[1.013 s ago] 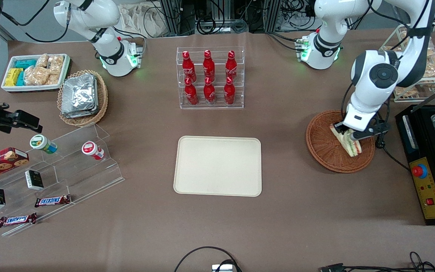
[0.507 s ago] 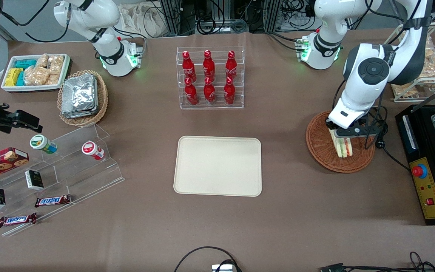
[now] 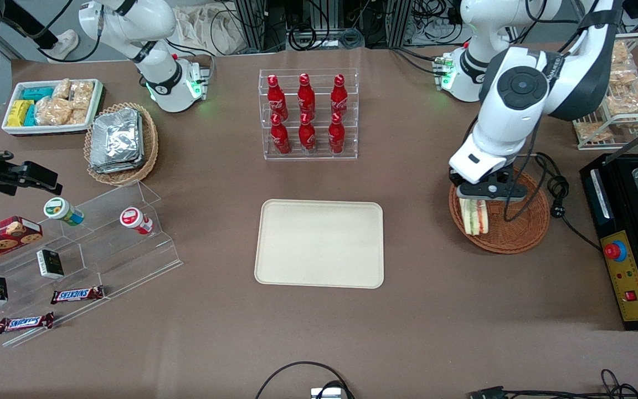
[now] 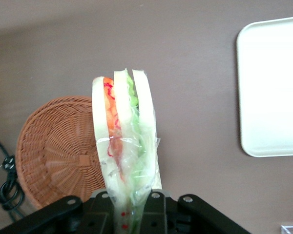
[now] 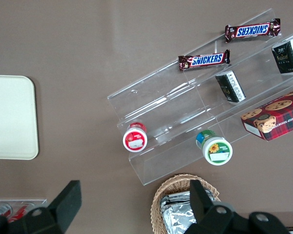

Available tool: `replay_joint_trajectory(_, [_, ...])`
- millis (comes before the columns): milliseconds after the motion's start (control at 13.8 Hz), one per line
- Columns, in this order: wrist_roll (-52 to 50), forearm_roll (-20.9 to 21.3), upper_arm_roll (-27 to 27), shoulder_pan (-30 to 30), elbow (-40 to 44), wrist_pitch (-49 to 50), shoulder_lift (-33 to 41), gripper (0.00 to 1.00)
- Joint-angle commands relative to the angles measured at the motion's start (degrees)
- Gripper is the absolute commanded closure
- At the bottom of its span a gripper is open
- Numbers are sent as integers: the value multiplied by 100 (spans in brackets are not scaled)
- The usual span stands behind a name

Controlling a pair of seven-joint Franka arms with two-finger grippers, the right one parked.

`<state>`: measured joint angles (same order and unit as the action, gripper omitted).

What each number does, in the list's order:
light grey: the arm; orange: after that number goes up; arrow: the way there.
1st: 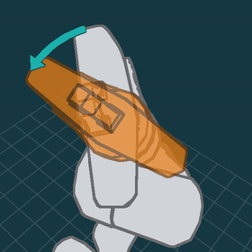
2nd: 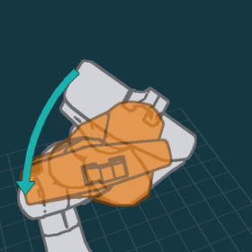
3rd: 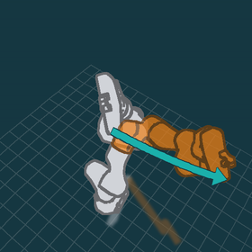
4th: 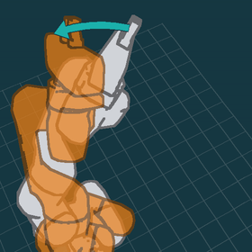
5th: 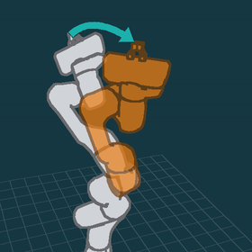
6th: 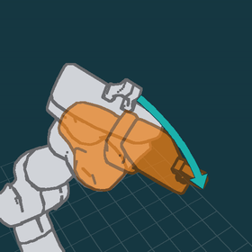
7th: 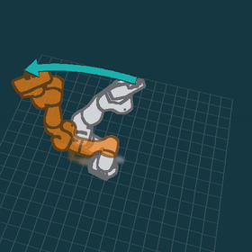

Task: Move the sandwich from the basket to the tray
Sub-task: 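Carry the sandwich with the left gripper over to the cream tray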

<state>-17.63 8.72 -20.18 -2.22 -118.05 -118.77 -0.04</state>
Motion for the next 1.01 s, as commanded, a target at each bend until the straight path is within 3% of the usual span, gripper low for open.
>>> replay_joint_trajectory(0, [-20,-63,31,-339,588,153,-513,84])
replay_joint_trajectory(651, [-986,51,31,-1175,1924,-136,-2094,84])
replay_joint_trajectory(941, [-1216,60,31,-1342,2137,-436,-2553,83])
